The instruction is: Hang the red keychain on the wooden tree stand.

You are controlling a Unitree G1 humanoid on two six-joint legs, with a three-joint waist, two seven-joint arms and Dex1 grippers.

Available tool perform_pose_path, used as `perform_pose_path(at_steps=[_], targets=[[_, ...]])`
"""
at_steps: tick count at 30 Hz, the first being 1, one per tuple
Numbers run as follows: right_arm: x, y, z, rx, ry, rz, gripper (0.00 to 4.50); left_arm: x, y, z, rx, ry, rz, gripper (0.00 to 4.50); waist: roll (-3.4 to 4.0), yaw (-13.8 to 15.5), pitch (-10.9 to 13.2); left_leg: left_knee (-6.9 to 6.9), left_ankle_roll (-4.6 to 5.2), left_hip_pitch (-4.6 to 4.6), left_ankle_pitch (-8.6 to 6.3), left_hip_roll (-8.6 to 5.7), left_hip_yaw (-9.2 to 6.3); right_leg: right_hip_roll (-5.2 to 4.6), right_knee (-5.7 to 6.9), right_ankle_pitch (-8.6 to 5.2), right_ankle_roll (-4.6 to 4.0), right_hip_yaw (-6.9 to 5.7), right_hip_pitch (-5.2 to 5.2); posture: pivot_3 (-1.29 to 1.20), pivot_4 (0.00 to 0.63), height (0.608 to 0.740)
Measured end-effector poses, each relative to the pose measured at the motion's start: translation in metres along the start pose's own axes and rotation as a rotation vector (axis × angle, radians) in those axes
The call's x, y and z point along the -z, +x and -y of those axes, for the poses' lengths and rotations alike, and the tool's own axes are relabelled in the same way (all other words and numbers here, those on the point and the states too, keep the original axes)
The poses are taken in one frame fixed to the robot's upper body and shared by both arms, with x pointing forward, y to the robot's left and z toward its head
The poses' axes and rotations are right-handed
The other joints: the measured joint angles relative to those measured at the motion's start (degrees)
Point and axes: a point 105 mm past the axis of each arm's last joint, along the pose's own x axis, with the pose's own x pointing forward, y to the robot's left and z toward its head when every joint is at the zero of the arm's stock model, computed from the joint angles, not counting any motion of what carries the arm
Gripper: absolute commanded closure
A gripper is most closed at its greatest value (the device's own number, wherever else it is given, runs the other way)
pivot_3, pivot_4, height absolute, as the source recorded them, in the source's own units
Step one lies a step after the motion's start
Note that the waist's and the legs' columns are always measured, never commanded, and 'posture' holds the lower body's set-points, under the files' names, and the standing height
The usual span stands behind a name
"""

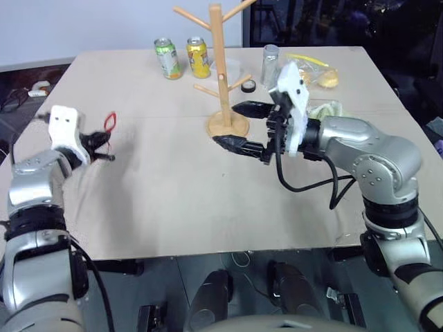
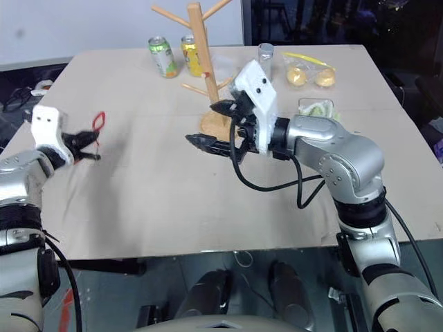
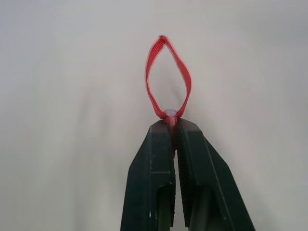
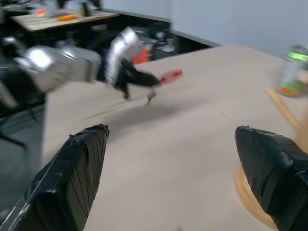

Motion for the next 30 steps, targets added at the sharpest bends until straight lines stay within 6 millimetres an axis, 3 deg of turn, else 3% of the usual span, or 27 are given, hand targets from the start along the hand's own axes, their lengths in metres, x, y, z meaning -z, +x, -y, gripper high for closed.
perform_pose_path(at_steps=[4, 6, 10, 12, 15, 24, 30], targets=[[0.011, -0.019, 0.002, 0.104, 0.0, 0.023, 0.0, -0.039, -0.006, 0.062, 0.142, 0.128, 0.179, 4.47, 0.0, 0.21, 0.0, 0.03, 0.0, -0.08, 0.0, -0.08, 0.0, -0.06, -0.05, 0.0, 0.0, -0.03, 0.0, 0.0, 0.15, 0.74], [0.01, -0.024, 0.0, 0.146, -0.018, 0.048, 0.0, -0.068, -0.013, 0.1, 0.238, 0.177, 0.314, 4.47, -0.01, 0.23, 0.0, 0.06, 0.0, -0.04, 0.0, -0.03, 0.02, 0.02, -0.04, -0.01, 0.04, -0.04, 0.02, 0.0, 0.15, 0.74], [0.002, -0.028, 0.003, 0.23, -0.042, 0.102, 0.0, -0.104, -0.017, 0.147, 0.33, 0.24, 0.515, 4.47, -0.01, 0.21, 0.0, 0.06, 0.0, 0.16, 0.02, 0.0, 0.14, 0.27, 0.01, -0.11, 0.23, 0.03, 0.14, 0.0, 0.15, 0.74], [-0.001, -0.028, 0.005, 0.26, -0.048, 0.121, 0.0, -0.111, -0.015, 0.164, 0.358, 0.282, 0.569, 4.47, -0.01, 0.03, 0.0, 0.05, 0.0, 0.23, 0.02, 0.04, 0.21, 0.33, 0.01, -0.1, 0.21, 0.08, 0.19, 0.0, 0.15, 0.74], [-0.003, -0.032, 0.011, 0.306, -0.054, 0.131, 0.0, -0.113, -0.007, 0.174, 0.352, 0.321, 0.599, 4.47, -0.01, -0.1, 0.0, 0.03, 0.0, 0.23, 0.01, 0.06, 0.22, 0.38, 0.01, -0.1, 0.21, 0.1, 0.16, 0.0, 0.15, 0.74], [-0.004, -0.039, 0.022, 0.404, -0.048, 0.126, 0.0, -0.106, 0.02, 0.165, 0.292, 0.358, 0.575, 4.47, -0.01, 0.06, 0.0, 0.04, 0.01, 0.2, 0.01, 0.02, 0.21, 0.34, 0.0, -0.1, 0.21, 0.09, 0.16, 0.0, 0.15, 0.74], [-0.002, -0.045, 0.028, 0.463, -0.024, 0.111, 0.0, -0.088, 0.035, 0.17, 0.304, 0.385, 0.501, 4.47, -0.01, 0.06, 0.0, 0.04, 0.01, 0.18, 0.01, 0.02, 0.19, 0.34, -0.01, -0.1, 0.21, 0.08, 0.16, 0.0, 0.15, 0.74]])
